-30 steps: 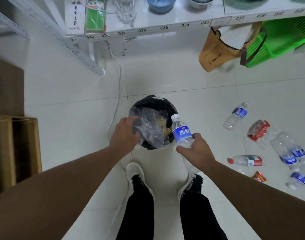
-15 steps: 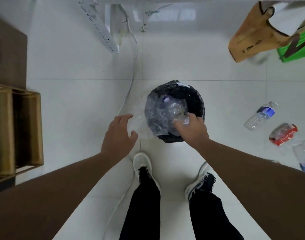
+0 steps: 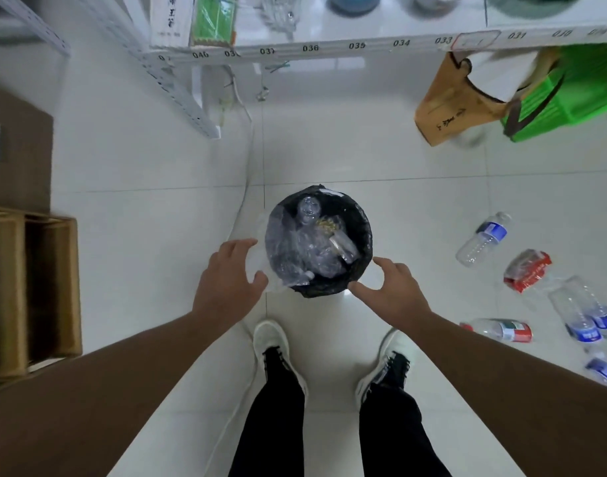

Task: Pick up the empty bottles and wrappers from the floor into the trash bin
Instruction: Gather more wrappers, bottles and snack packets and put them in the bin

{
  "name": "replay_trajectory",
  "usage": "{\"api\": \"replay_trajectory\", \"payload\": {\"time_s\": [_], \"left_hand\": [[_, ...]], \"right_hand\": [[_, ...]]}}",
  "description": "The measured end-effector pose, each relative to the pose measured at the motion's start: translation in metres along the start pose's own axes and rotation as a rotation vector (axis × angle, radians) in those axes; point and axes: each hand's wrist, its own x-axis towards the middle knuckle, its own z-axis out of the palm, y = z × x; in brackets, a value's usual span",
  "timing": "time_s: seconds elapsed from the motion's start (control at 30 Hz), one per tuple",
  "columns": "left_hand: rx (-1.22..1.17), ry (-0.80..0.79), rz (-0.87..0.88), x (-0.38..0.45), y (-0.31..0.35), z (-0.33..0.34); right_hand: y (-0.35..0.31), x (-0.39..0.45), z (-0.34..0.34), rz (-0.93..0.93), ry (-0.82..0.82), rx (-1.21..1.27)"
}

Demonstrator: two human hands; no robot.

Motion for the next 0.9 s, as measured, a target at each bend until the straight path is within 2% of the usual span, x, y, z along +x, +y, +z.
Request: {"api": "replay_trajectory", "payload": {"time_s": [0.27, 0.47, 0.67, 0.83, 0.9], "left_hand": [[0.030, -0.021, 0.041, -0.020, 0.054, 0.026], [0.030, -0.089, 0.111, -0.018, 0.134, 0.064], [0.123, -0.225, 0.275, -0.018, 0.198, 0.093], [0.212, -0.376, 0.462, -0.035, 0.231, 0.114], [0.294, -0.417, 0.505, -0.049, 0.242, 0.110]], "right_hand": [[0.055, -0.032, -0.053, 0.037, -0.022, 0.076], [0.122, -0.069, -0.104, 0.133, 0.023, 0.072], [0.180, -0.098, -0.122, 0.228, 0.079, 0.149], [0.223, -0.152, -0.103, 0.357, 0.135, 0.182], [0.233, -0.180, -0.097, 0.414, 0.162, 0.267]]}}
